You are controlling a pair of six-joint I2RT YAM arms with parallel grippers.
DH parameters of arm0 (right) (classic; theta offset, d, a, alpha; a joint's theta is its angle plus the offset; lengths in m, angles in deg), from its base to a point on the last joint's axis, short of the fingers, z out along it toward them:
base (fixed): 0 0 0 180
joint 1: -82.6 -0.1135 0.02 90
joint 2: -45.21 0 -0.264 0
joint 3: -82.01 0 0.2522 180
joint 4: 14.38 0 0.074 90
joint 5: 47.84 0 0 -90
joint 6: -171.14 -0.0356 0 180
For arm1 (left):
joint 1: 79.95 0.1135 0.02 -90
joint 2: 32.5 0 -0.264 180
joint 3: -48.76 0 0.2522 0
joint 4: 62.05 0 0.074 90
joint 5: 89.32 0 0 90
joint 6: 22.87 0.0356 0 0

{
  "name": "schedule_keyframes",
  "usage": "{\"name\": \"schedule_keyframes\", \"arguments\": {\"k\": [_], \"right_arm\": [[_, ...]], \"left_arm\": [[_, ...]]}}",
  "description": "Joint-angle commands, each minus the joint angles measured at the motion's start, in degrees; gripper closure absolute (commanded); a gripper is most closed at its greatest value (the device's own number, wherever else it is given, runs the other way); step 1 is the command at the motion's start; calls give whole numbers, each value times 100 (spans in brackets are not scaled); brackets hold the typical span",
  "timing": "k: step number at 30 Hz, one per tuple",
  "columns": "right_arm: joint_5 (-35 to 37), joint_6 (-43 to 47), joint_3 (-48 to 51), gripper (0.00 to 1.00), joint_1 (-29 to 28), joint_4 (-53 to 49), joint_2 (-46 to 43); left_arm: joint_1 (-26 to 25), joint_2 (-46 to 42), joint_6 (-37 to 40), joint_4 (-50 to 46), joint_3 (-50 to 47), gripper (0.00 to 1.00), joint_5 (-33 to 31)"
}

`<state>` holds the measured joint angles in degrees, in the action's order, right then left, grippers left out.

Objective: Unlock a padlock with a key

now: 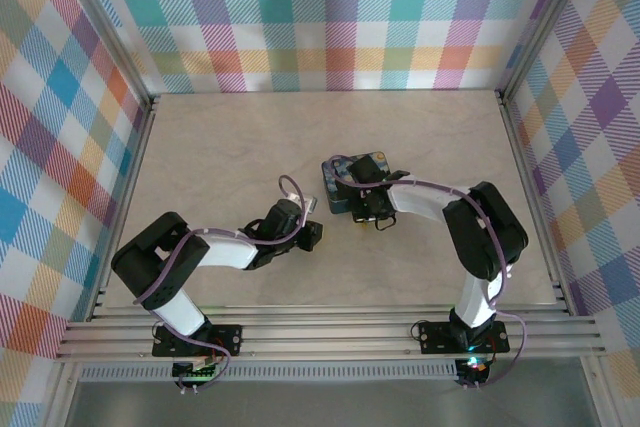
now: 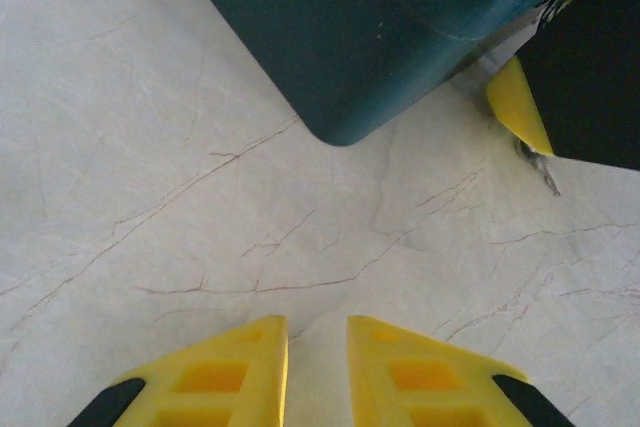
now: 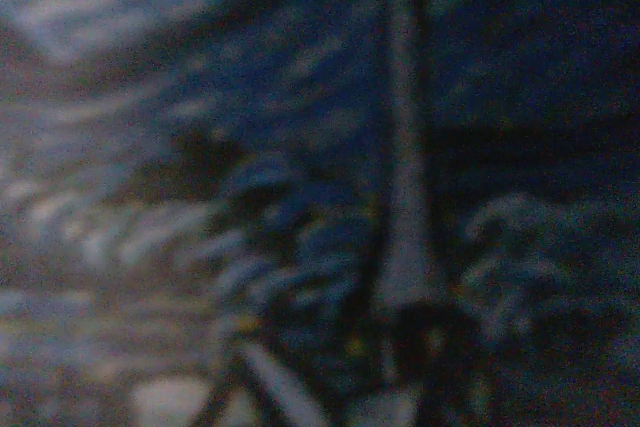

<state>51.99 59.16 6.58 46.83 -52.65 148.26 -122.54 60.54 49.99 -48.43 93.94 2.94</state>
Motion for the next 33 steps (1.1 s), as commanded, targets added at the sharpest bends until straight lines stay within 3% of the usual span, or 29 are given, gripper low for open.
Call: {"name": "schedule_keyframes", "arguments": {"k": [1,12,20,23,26,29,33], "right_arm": [[-16,-15,-150,72,-53,-83,-49],[-469,-452,-656,93,-53,-846,-374],[-1369,-1368,-723,98,8,-1062,-658],[-1664,-1714,-765,99,40,-1135,-682],[-1861,-2005,-841,100,53,-1235,-689],[-2089,-2275,-923,100,74,-1285,-668],[-2386,-2522,-1104,100,105,-1363,-580]], "left_arm": [[18,-211,-43,189,-100,78,-86],[17,-671,-219,230,-119,75,279],[14,-1516,-2341,368,-366,68,231],[15,-1538,-3167,1109,-703,66,249],[7,-1239,-3526,1752,-783,65,519],[-59,-617,-3783,2294,-604,66,883],[-166,605,-4495,4118,-440,71,1177]]}}
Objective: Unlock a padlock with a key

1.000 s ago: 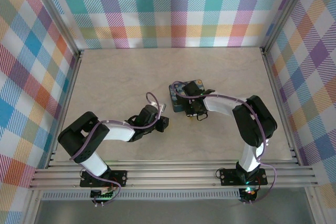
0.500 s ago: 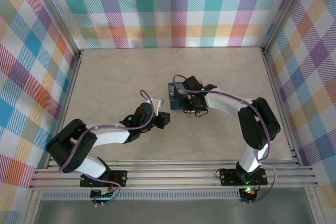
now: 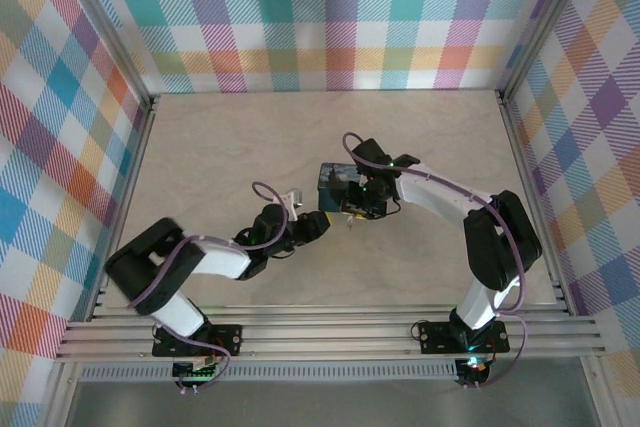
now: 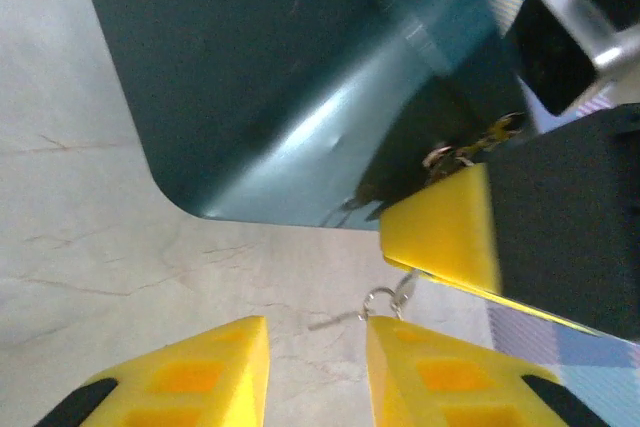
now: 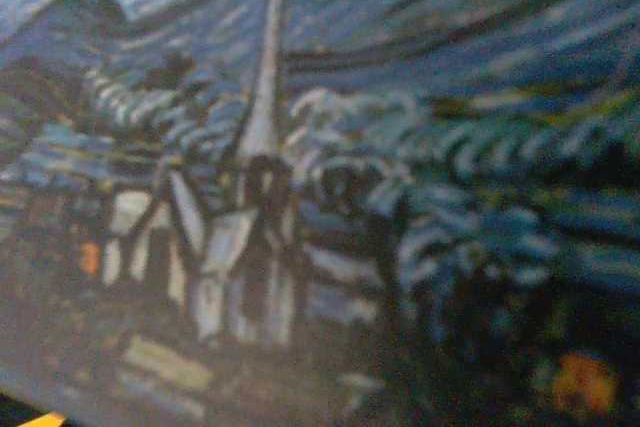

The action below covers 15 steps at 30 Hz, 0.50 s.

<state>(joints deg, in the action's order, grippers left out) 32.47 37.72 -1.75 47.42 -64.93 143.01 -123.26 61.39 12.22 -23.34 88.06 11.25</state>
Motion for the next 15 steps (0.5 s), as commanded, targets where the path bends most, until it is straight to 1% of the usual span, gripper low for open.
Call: {"name": "schedule_keyframes", "arguments": {"k": [1,3,5,9,15], "right_arm": [[-515,-414,-325,100,56,-161,-26],[-639,-466,-397,100,76,-189,40],[-746,-492,-433,100,98,-201,88],[-806,-529,-438,100,134,-272,108],[-831,-505,-436,100,259,-322,117]], "left_arm": [[-139,796,-868,2008,193,72,302],[-218,1179,-1028,2463,277,73,184],[-329,1302,-966,2470,384,73,62],[-424,1284,-829,2479,436,73,-122],[-428,1079,-863,2473,13,73,-465]]}}
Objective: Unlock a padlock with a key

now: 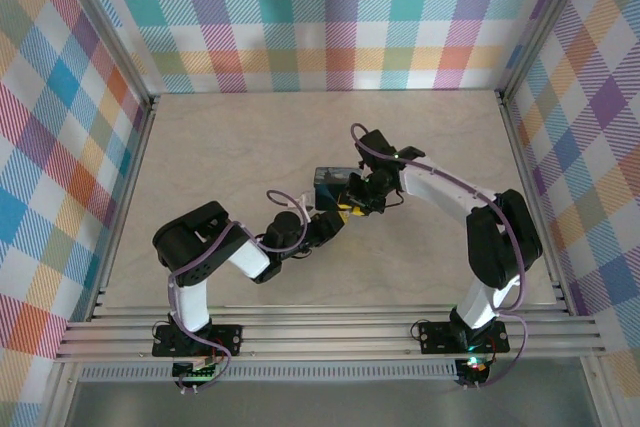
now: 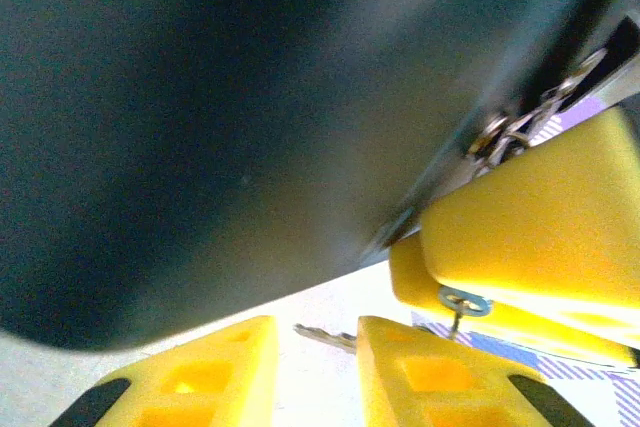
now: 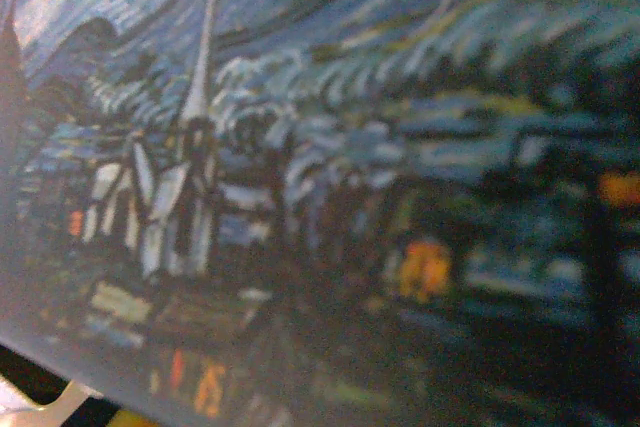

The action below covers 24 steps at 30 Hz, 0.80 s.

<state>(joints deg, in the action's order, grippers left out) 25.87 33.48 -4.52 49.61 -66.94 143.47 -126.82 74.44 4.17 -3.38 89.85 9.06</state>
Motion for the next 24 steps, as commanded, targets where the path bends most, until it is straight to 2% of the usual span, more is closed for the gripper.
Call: {"name": "schedule_keyframes", "arguments": {"k": [1,7,12,18,22,24], "right_arm": [[-180,-73,-160,100,45,-115,80],[-225,-59,-139,100,65,-61,128],[-234,-32,-123,100,82,-48,141],[-285,-33,-71,100,100,-6,131],[-367,-83,-19,100,102,85,113],[-425,-128,8,100,104,148,109]], "left_arm": [[-70,-254,-64,475,-235,73,-259],[-129,-416,130,492,-204,68,-43],[-173,-514,234,492,-35,71,4],[-179,-537,214,501,-114,69,-176],[-174,-504,214,489,-42,68,-55],[-178,-436,213,492,39,71,39]]}}
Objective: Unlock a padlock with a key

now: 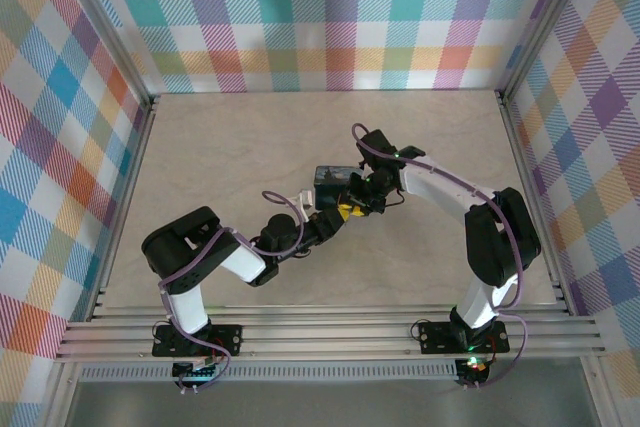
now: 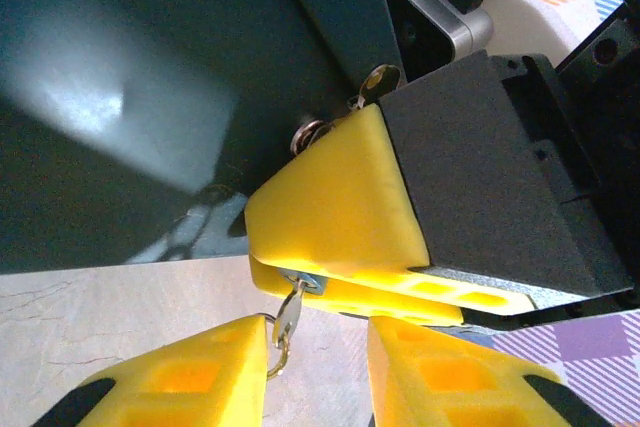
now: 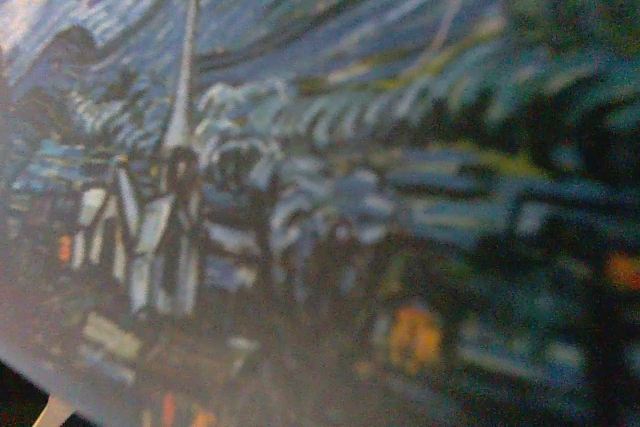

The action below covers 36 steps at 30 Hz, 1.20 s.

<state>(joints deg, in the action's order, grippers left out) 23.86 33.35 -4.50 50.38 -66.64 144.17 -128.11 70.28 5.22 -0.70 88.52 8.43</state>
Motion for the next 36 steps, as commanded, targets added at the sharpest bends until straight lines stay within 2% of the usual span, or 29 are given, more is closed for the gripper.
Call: {"name": "schedule_keyframes", "arguments": {"k": [1,10,17,20,24,28,31,33,36], "right_arm": [[-243,-140,15,100,32,136,37],[-340,-178,37,100,31,148,-30],[-367,-178,117,100,30,123,-109],[-394,-178,121,100,32,114,-105],[-455,-204,130,100,32,157,-89],[-503,-205,104,100,32,142,-98],[-551,-179,69,100,32,72,-114],[-577,-169,42,99,32,-18,-135],[-627,-161,29,81,32,-161,-167]], "left_arm": [[-47,20,100,223,223,72,148],[-44,129,253,217,389,85,177],[-32,119,264,212,215,70,-53],[-5,75,303,210,202,68,-15],[32,34,357,206,238,80,95],[30,24,533,197,291,99,204],[24,-41,876,52,341,100,302],[-23,-201,1360,-507,408,100,341],[-218,-596,2430,-1947,660,100,223]]}}
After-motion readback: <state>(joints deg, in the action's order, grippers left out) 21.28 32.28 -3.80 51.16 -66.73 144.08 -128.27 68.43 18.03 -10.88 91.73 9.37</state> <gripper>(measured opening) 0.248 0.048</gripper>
